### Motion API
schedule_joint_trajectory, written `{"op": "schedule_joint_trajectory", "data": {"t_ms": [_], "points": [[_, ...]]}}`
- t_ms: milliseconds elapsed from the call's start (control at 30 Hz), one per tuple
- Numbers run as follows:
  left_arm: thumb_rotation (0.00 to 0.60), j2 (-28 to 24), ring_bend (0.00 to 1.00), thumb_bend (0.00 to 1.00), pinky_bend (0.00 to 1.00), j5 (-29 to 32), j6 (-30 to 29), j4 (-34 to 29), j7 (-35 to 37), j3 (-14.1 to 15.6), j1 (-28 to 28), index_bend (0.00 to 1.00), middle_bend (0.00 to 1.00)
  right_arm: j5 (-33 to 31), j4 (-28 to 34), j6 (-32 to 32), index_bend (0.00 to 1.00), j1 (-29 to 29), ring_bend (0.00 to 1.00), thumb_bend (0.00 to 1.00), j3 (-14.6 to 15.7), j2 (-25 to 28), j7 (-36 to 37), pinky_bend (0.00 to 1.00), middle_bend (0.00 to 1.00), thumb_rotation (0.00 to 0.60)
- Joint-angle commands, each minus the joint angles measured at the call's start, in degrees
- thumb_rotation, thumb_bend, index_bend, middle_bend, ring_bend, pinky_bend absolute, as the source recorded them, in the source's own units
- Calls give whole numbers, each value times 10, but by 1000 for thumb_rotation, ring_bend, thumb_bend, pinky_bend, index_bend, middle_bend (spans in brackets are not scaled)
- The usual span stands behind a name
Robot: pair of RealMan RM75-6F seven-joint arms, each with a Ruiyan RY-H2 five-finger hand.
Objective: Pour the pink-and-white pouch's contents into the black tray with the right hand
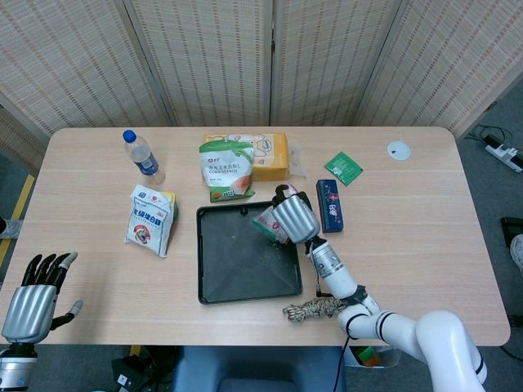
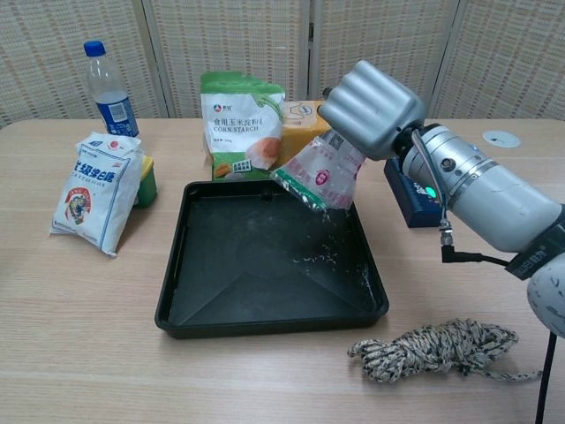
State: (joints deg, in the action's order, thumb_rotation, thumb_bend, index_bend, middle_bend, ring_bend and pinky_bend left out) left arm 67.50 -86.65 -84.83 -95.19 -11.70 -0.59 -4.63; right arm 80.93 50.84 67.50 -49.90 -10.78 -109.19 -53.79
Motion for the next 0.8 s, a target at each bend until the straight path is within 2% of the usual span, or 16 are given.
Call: {"op": "schedule_joint_trajectory", "data": {"t_ms": [33,233,433,800], "points": [[600,0,115,309,44,0,0,1,0,0,0,113,152,-23,14,-12,753,8,951,367,-14,-2,29,971,562,600],[600,0,116,309,44,0,2,0,-3,-1,-2,111,152,-89,71,-48,763,33,953,367,-52,7,150,977,571,600],[600,1,116,309,44,-1,4,-4,-9,-1,-4,107,152,-139,100,-94,772,57,961,367,-74,25,286,985,580,600],[600,-1,115,309,44,-2,8,-17,-25,-2,-8,105,152,-168,107,-162,772,102,966,367,-86,57,536,987,583,600]]}}
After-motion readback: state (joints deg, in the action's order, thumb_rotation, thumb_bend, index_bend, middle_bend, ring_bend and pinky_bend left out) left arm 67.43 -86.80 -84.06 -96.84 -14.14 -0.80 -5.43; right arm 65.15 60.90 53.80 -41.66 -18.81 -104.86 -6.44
